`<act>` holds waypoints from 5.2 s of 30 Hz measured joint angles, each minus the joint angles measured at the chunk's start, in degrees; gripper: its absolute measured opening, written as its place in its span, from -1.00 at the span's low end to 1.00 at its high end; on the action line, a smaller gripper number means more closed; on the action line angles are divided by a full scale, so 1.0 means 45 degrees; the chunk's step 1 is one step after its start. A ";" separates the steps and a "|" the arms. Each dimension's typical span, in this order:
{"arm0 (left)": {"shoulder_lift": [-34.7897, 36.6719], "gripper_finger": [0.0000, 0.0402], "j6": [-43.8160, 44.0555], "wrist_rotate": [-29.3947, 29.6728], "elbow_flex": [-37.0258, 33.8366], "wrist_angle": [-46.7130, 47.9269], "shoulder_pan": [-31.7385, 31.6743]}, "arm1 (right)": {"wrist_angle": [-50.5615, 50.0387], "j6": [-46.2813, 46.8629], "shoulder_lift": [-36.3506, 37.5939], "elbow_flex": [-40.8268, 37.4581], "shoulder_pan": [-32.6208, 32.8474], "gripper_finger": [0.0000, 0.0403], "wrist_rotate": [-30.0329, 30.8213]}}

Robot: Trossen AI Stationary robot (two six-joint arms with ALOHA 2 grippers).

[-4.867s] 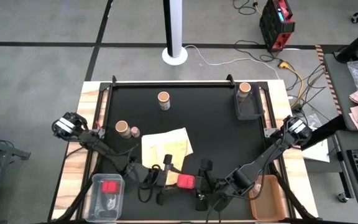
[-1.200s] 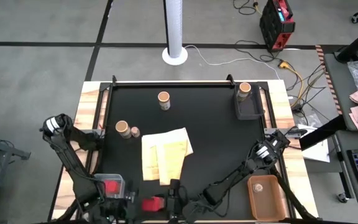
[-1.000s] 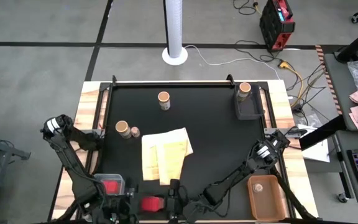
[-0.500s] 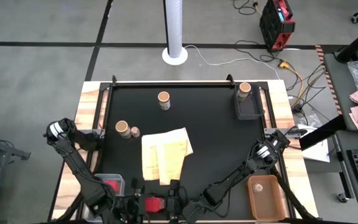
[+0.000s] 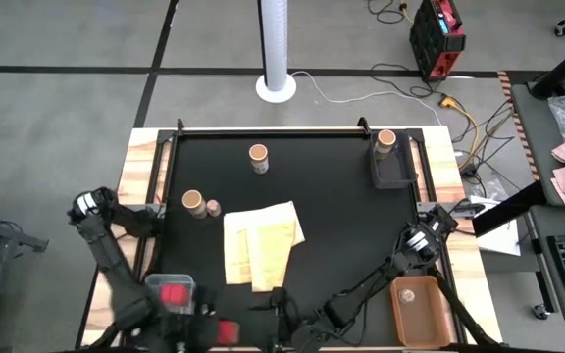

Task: Sort spices by type
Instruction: Put the red spice can into the transparent bin, then put the top golden spice bottle into black bin

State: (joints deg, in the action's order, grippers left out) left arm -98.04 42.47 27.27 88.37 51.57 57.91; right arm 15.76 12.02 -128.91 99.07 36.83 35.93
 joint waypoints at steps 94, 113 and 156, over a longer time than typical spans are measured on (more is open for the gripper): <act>0.0005 0.47 0.8772 -0.0896 -0.1717 0.4799 0.3748 | -0.0786 0.0911 0.0168 -0.0019 -0.0247 0.58 -0.0085; 0.0005 0.47 0.6961 0.0621 -0.0381 0.5209 0.2120 | -0.1621 0.1803 0.0221 -0.0017 -0.0242 0.44 -0.0085; -0.0034 0.43 0.4563 0.4298 -0.0430 0.3775 0.1190 | -1.0186 0.8499 0.2135 -0.0010 -0.0249 0.26 -0.0146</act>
State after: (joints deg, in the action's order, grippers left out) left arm -98.19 63.00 46.61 86.43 68.55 63.26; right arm -30.08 50.27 -119.30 99.02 35.71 35.28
